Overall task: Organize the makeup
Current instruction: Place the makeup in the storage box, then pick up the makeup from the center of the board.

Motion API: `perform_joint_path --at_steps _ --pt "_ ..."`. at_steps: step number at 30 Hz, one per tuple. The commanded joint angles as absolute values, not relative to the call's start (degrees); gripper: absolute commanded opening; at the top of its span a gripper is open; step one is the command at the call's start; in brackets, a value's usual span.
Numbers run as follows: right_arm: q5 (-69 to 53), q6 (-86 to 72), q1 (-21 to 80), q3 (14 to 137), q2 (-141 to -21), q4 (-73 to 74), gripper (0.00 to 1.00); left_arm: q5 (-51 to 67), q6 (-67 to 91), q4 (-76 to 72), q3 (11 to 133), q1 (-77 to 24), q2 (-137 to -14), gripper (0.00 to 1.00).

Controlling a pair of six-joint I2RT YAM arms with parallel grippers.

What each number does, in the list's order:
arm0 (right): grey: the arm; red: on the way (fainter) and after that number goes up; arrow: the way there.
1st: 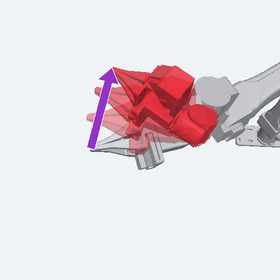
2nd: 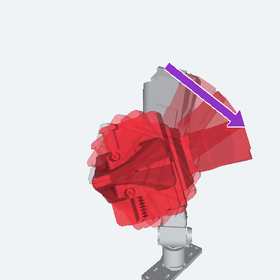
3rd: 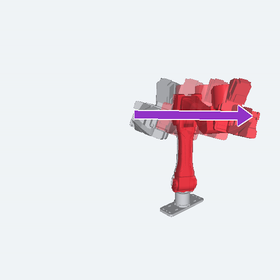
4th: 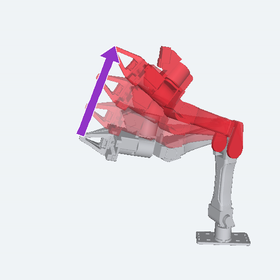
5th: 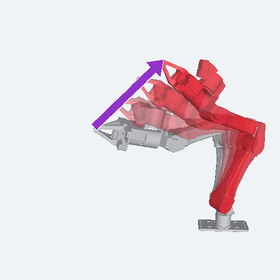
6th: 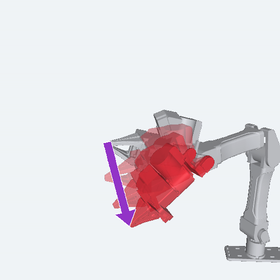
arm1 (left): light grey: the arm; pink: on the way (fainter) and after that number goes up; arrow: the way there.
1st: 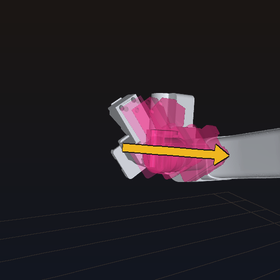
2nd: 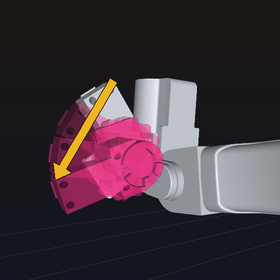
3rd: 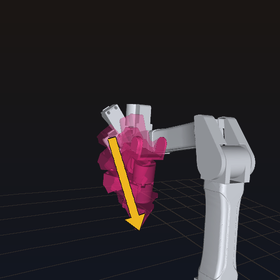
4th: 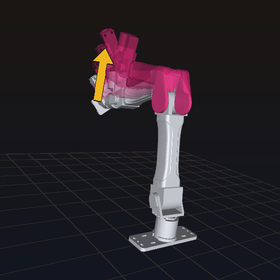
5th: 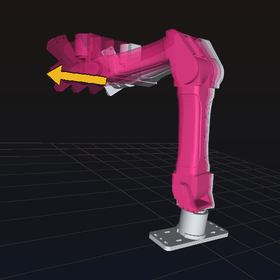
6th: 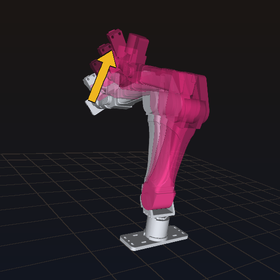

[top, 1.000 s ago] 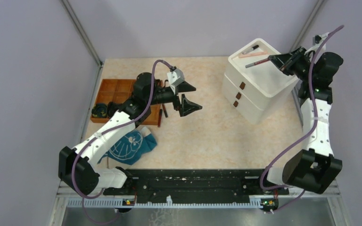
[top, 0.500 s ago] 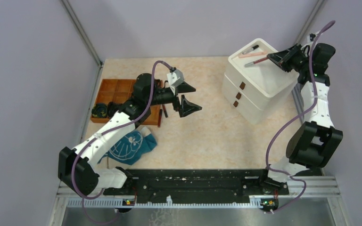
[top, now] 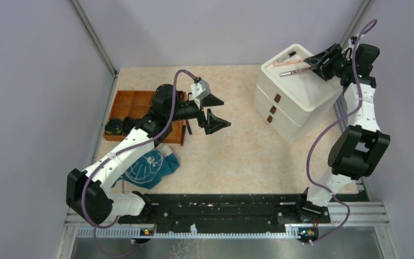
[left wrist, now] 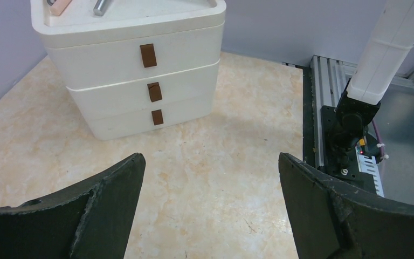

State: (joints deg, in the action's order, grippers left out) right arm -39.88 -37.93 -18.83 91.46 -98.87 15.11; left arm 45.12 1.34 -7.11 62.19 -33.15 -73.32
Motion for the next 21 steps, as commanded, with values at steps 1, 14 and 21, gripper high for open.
perform_joint_path --at_steps 1,14,21 --pt "-38.26 -35.65 -18.37 95.89 -100.12 17.41 0.56 45.66 0.70 -10.37 62.14 -33.20 -72.44 0.99" --pt "-30.63 -31.42 -14.13 100.83 -101.43 23.28 0.79 45.88 0.44 -9.89 61.96 -33.15 -72.46 0.99" --pt "-29.33 -31.81 -13.57 101.25 -101.05 23.98 0.87 46.05 0.44 -9.83 61.72 -33.17 -72.35 0.99"
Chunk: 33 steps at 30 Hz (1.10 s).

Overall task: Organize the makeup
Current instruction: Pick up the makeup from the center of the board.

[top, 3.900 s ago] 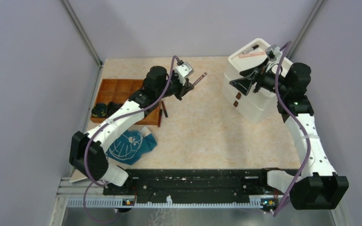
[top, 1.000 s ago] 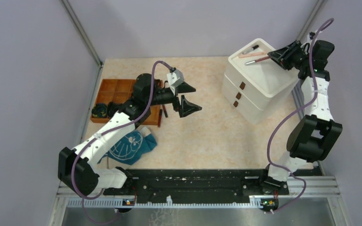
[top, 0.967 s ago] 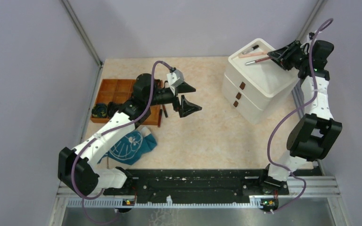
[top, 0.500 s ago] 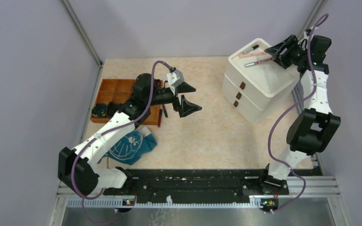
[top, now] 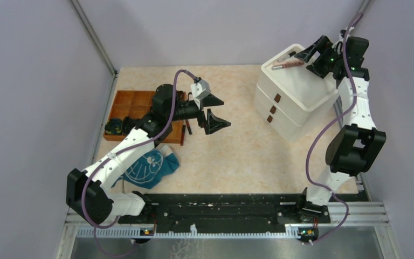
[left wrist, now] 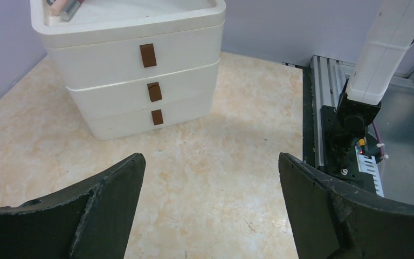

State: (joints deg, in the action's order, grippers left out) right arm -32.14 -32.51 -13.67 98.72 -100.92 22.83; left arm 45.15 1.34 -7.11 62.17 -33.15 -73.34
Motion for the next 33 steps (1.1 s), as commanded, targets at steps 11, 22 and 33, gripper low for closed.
perform_joint_path --at_steps 11,22,33 --pt "-29.26 -31.15 -12.39 101.32 -100.55 23.64 0.88 46.13 0.44 -9.93 61.44 -33.15 -72.30 0.99" --pt "-24.83 -28.82 -9.35 103.89 -104.26 22.74 0.88 44.77 -3.27 -7.82 61.83 -33.17 -71.67 0.99" --pt "-24.06 -28.57 -8.27 105.75 -107.48 21.18 0.87 43.34 -6.15 -5.91 62.38 -33.18 -71.64 0.99"
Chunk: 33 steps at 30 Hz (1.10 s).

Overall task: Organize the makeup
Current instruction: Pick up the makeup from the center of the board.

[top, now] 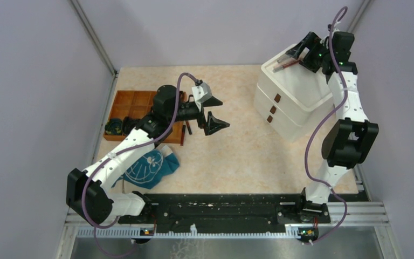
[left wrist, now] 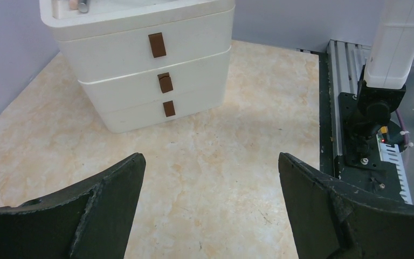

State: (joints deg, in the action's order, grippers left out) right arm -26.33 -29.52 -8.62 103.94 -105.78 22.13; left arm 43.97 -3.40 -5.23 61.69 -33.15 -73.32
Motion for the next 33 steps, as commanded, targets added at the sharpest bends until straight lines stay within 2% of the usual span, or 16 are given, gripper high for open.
perform_joint_path --at_steps 1,12,25,33 --pt "-23.95 -28.64 -8.26 105.61 -107.35 20.94 0.87 43.07 -6.72 -5.55 62.47 -33.15 -71.55 0.99" --pt "-24.00 -27.22 -8.31 102.37 -102.62 17.87 0.88 35.32 -14.32 1.63 60.68 -33.14 -70.22 0.99" --pt "-27.73 -23.62 -8.26 90.80 -87.83 13.56 0.90 13.33 -24.95 13.27 53.74 -33.20 -68.59 0.99" --pt "-34.68 -21.81 -8.26 79.62 -76.48 8.08 0.89 0.87 -24.64 17.05 50.57 -33.15 -73.78 0.99"
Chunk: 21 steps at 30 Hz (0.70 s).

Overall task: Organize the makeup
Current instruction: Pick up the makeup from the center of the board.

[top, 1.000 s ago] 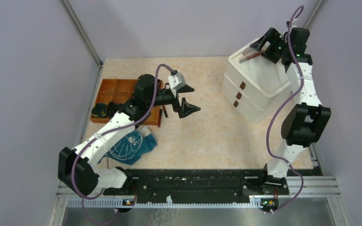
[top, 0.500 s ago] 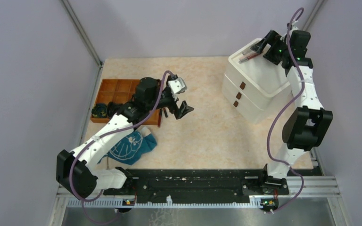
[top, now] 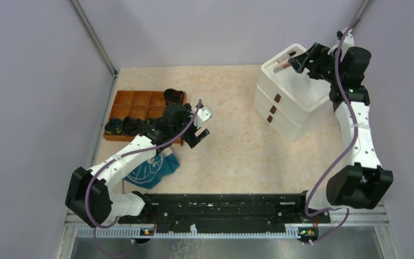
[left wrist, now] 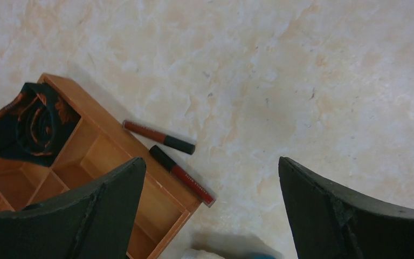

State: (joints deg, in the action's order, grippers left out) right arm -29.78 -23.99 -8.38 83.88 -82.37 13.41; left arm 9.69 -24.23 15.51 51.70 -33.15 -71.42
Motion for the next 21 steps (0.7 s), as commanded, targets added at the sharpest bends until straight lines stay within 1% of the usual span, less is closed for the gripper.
perform_joint_path --at_steps 1,3,11,17,21 --pt "-35.61 -21.48 -8.26 78.09 -75.21 7.59 0.89 0.51 -24.35 17.40 50.54 -33.20 -74.67 0.99" --pt "-37.57 -20.71 -8.26 73.89 -72.56 6.51 0.89 -1.37 -23.44 18.83 51.47 -33.18 -76.65 0.99" --pt "-41.57 -16.97 -8.26 62.70 -64.05 3.96 0.88 0.72 -21.14 19.03 54.64 -33.06 -84.90 0.98" --pt "-42.09 -16.14 -8.26 60.60 -61.69 2.28 0.88 -3.33 -17.75 19.37 58.96 -32.82 -92.30 0.97" --pt "-41.78 -15.35 -8.26 59.69 -60.97 1.96 0.88 -2.48 -15.92 20.63 61.92 -31.96 -96.27 0.93"
